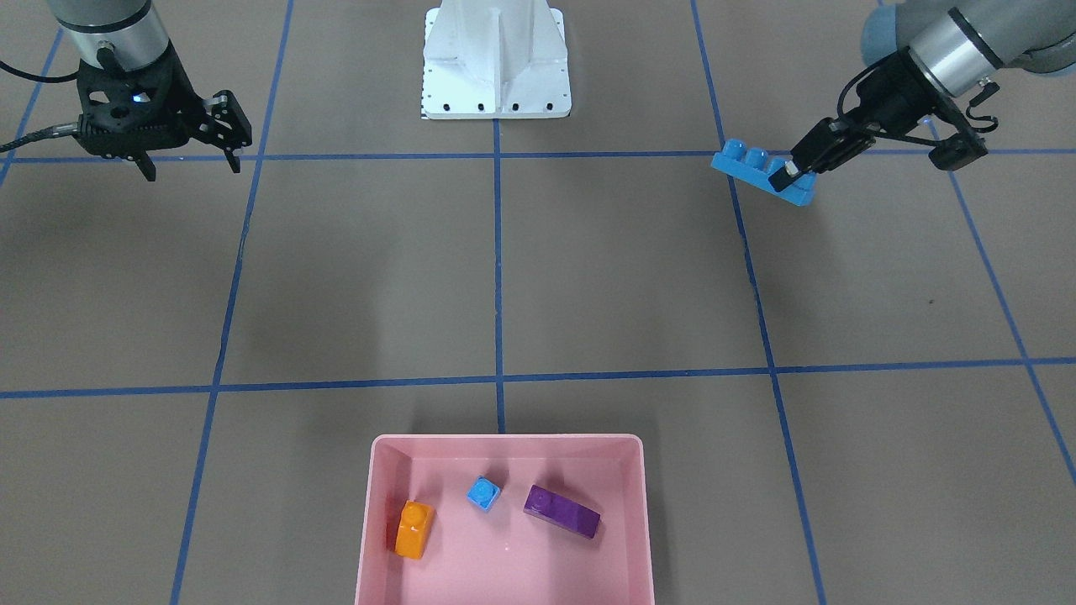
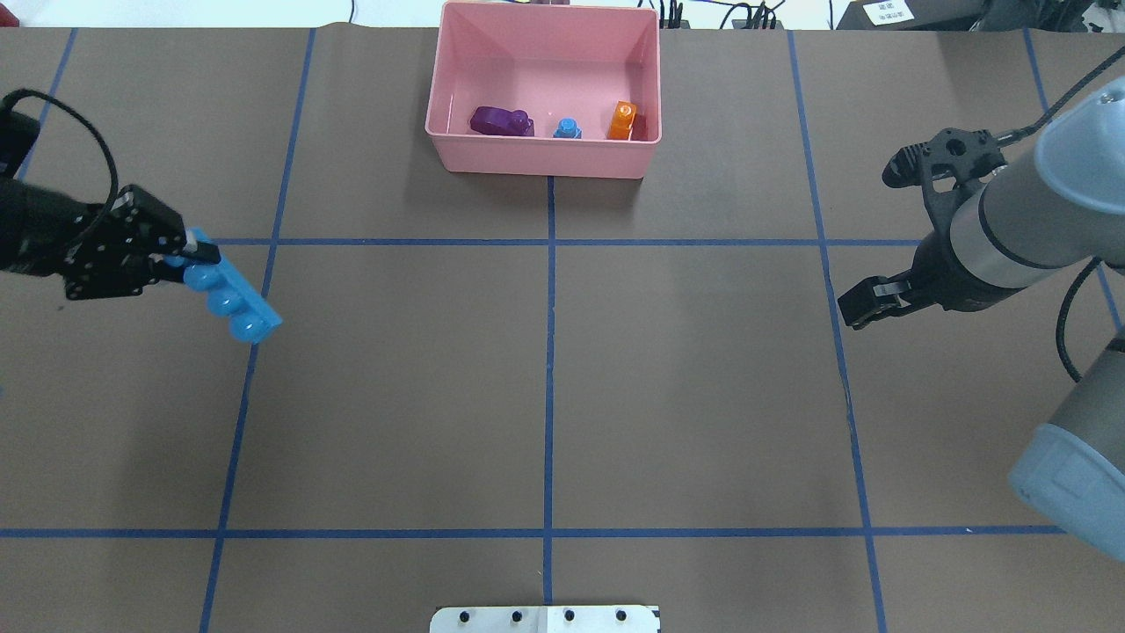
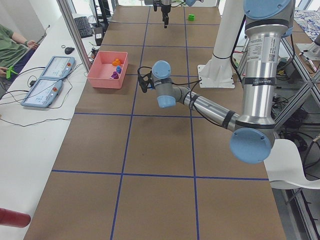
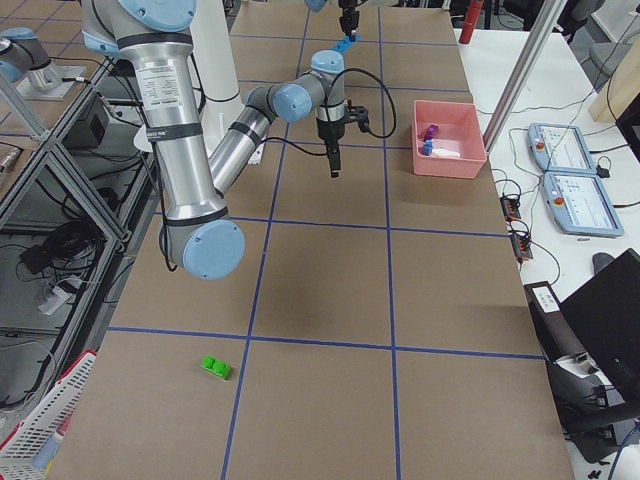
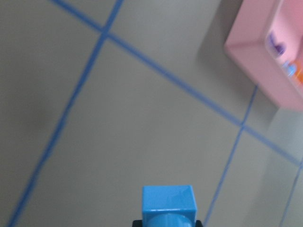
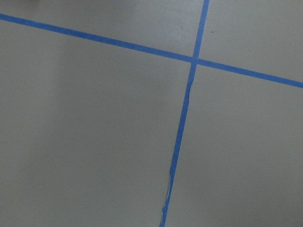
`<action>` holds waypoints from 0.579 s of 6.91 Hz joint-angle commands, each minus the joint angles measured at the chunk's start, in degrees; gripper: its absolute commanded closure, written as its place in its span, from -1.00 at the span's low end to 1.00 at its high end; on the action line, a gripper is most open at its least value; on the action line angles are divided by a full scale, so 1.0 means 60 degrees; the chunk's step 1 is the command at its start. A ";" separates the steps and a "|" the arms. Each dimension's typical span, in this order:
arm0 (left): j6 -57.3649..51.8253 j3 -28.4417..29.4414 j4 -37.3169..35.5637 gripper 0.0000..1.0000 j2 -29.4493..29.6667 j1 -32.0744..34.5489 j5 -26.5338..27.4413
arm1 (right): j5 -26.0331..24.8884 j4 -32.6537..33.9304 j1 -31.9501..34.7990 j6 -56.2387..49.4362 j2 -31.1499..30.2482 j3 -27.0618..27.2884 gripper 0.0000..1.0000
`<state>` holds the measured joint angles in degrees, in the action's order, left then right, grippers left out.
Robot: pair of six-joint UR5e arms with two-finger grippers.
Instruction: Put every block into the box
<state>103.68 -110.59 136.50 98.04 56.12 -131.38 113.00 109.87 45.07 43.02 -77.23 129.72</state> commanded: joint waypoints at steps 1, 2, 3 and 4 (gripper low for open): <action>0.1102 0.0455 -0.2769 1.00 0.2807 0.0021 0.1324 | 0.0019 -0.0001 0.0033 -0.0035 0.0010 -0.0013 -0.99; 0.2047 0.1212 -0.3625 1.00 0.4241 0.0007 0.1910 | 0.0034 -0.0001 0.0048 -0.0035 0.0010 -0.0013 -1.00; 0.3362 0.2365 -0.3735 1.00 0.5358 -0.0008 0.2278 | 0.0034 -0.0001 0.0077 -0.0093 0.0025 -0.0028 -1.00; 0.4347 0.3769 -0.3737 1.00 0.6428 -0.0037 0.2876 | 0.0092 -0.0001 0.0222 -0.0239 0.0025 -0.0086 -1.00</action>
<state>122.74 -96.41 115.04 129.08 56.06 -117.75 113.29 109.86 45.70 42.32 -77.11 129.48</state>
